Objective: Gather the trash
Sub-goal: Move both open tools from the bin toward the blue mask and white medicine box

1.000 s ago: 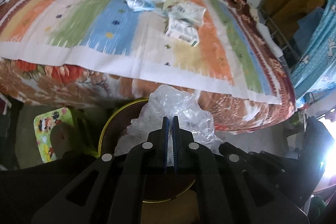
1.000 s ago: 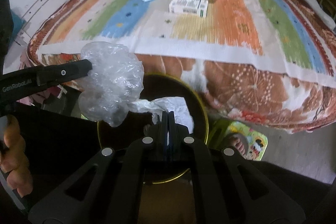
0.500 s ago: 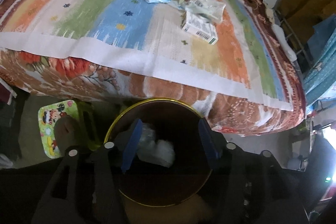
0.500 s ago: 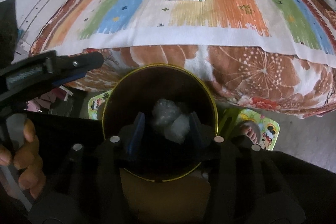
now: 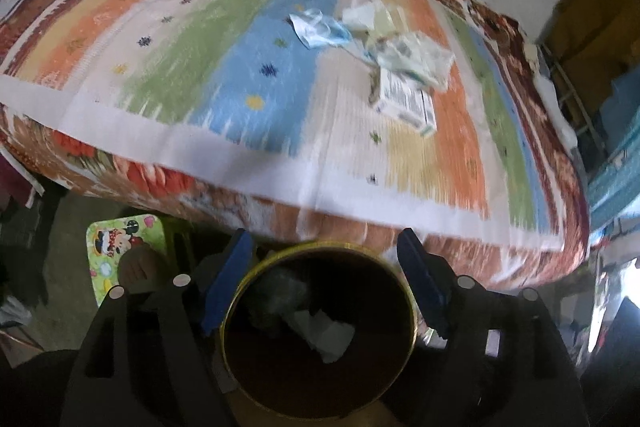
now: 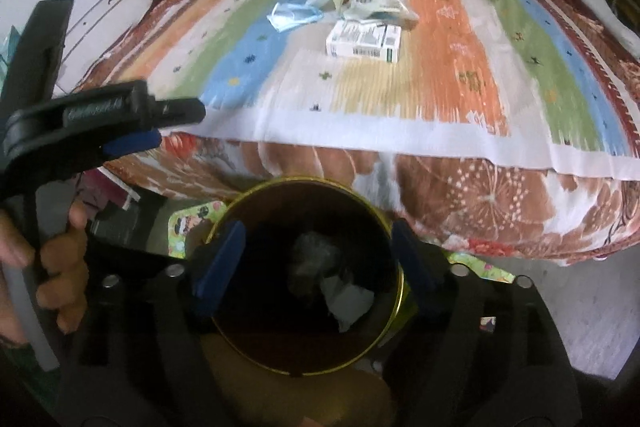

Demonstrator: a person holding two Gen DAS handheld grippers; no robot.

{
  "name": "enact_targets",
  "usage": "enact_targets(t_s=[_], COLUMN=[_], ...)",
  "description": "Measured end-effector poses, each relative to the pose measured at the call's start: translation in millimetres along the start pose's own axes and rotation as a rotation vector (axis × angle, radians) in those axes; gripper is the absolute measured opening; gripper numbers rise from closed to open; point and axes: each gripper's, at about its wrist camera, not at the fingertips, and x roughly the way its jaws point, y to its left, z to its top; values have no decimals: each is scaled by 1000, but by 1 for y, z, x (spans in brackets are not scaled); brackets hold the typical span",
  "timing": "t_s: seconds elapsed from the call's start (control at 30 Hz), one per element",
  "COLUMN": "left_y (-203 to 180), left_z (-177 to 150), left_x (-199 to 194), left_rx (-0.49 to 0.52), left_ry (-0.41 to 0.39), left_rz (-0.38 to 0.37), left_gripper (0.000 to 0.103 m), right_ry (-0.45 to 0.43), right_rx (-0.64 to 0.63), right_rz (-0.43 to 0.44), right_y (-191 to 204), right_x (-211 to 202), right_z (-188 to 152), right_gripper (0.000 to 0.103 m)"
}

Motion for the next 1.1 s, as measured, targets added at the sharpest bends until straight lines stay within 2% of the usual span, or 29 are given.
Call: enact_targets(t_s=[0.17,0.27,0.4,0.57,0.77,0.9,1.03,1.1], left_y=[10,15,18,22,33,43,44,43], left_z=[31,46,65,90,116,130,140,145], left_x=[17,21,24,36,48,58,62,66], left_rx=[-76,-127,-151,-180,-206,-241,-219,-198], left_ry=[29,24,-27,-27,-63,-64,-80,-81], left_rz=[5,-12,-5,-11,-69,-118,-51,-51], left_gripper=[76,84,97,97,97,97,97,97], right_ry=[-11,-30,0,6,-16,-37,-29,-30], right_rx=[-49,-82,-70,-115,-200,-272,-285,-305], right_rz=[24,0,-16,-9,-40,-167,-155,-144], right_y=[5,5,-2,4,1,-7,-19,-22], right_x=[-3,-4,8,18,35,54,71,77], right_z=[26,43,56,70,102,124,138,142], right_gripper=[83,91,94,94,94,94,94,94])
